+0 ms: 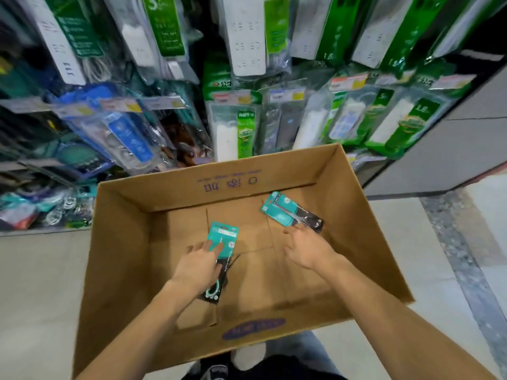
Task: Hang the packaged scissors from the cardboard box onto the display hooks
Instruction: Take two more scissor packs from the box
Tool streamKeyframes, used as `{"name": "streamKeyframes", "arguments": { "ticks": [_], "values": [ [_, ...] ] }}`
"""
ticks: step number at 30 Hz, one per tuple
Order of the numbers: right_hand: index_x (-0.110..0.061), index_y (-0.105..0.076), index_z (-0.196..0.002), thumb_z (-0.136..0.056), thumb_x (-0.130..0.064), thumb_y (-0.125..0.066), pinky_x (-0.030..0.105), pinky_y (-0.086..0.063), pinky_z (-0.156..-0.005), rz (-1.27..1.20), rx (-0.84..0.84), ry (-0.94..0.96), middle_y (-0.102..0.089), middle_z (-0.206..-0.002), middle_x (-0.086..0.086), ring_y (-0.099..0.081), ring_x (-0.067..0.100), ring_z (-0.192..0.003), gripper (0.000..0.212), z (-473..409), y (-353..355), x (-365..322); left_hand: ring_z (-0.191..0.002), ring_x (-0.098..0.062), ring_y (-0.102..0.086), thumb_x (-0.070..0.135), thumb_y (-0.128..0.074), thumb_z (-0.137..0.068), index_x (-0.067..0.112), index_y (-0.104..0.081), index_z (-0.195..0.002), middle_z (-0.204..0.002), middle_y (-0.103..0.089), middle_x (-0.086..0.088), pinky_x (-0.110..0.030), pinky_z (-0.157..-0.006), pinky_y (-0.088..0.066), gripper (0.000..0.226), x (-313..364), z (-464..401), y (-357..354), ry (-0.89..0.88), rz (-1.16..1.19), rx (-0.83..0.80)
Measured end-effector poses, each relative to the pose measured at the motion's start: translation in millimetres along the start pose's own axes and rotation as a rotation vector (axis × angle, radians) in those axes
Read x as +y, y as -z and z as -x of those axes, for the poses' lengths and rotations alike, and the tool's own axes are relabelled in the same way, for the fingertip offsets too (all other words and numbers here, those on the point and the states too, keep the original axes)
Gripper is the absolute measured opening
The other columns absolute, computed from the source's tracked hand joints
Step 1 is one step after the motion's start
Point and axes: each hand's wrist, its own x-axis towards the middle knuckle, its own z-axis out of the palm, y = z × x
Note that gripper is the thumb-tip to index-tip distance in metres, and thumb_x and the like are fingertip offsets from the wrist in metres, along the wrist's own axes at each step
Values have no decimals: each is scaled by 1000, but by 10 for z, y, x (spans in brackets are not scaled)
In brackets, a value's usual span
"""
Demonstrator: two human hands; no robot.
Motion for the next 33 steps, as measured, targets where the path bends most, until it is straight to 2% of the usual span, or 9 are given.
{"name": "streamKeyframes", "arguments": {
  "ticks": [3, 7, 9, 11, 16, 21, 25, 28, 33],
  "values": [
    [-19, -42, -139, -93, -35, -54, 38, -34, -112, 47, -45, 59, -42, -144, 7, -38, 27, -134, 50, -283, -43, 214, -134, -27, -38, 34, -43, -98, 24, -22, -151, -150, -36, -8, -41, -111, -31, 58, 58, -100, -67, 76, 9, -62],
    [-21, -42, -139, -93, -19, -56, 40, -39, -107, 237, -31, 172, -35, -148, 6, -35, 27, -134, 48, -563, -86, 449, -143, -32, -22, 25, -46, -95, 23, -13, -154, -157, -18, -13, -44, -117, -21, 67, 113, -258, -265, 168, 3, -193],
    [-20, -40, -140, -94, -17, -52, 40, -31, -112, 308, -11, 205, -30, -152, 9, -28, 29, -139, 48, -670, -87, 527, -145, -35, -17, 27, -45, -95, 24, -11, -154, -158, -12, -16, -47, -117, -20, 68, 139, -320, -333, 215, 41, -234],
    [-19, -35, -144, -94, -16, -48, 41, -24, -117, 348, -25, 203, -21, -156, 13, -19, 32, -144, 51, -773, -90, 588, -143, -35, -20, 30, -46, -94, 26, -5, -154, -158, -10, -17, -47, -115, -25, 73, 155, -335, -386, 261, 55, -262],
    [-25, -14, -153, -93, -12, -52, 49, -20, -118, 311, -57, 116, -9, -158, 17, -9, 38, -146, 72, -936, -146, 680, -133, -34, -35, 37, -56, -89, 29, 5, -153, -157, -14, -16, -46, -106, -37, 89, 223, -217, -562, 330, 100, -280],
    [-33, -9, -153, -92, -11, -57, 48, -23, -118, 210, -62, 41, -6, -157, 18, -13, 38, -144, 81, -974, -245, 712, -119, -34, -45, 22, -67, -84, 35, 8, -153, -151, -19, -14, -44, -98, -44, 102, 233, -203, -561, 390, 186, -293],
    [-36, -17, -151, -93, -21, -59, 45, -33, -108, 186, -17, -11, -19, -153, 19, -29, 35, -134, 73, -1026, -272, 676, -119, -33, -44, 20, -65, -87, 39, 13, -150, -145, -25, -15, -45, -100, -46, 102, 225, -214, -598, 409, 230, -287],
    [-34, -27, -148, -88, -30, -62, 43, -39, -98, 235, 19, 25, -37, -135, 15, -38, 32, -121, 69, -1048, -243, 674, -124, -32, -39, 20, -60, -92, 42, 9, -150, -146, -24, -14, -45, -101, -46, 93, 245, -219, -614, 397, 284, -263],
    [-34, -35, -141, -75, -33, -76, 39, -40, -96, 241, -110, 99, -43, -126, 11, -43, 31, -118, 77, -1025, -239, 667, -128, -28, -37, 32, -64, -91, 48, 5, -149, -140, -31, -11, -44, -104, -44, 92, 258, -236, -536, 388, 385, -236]
  ]
}}
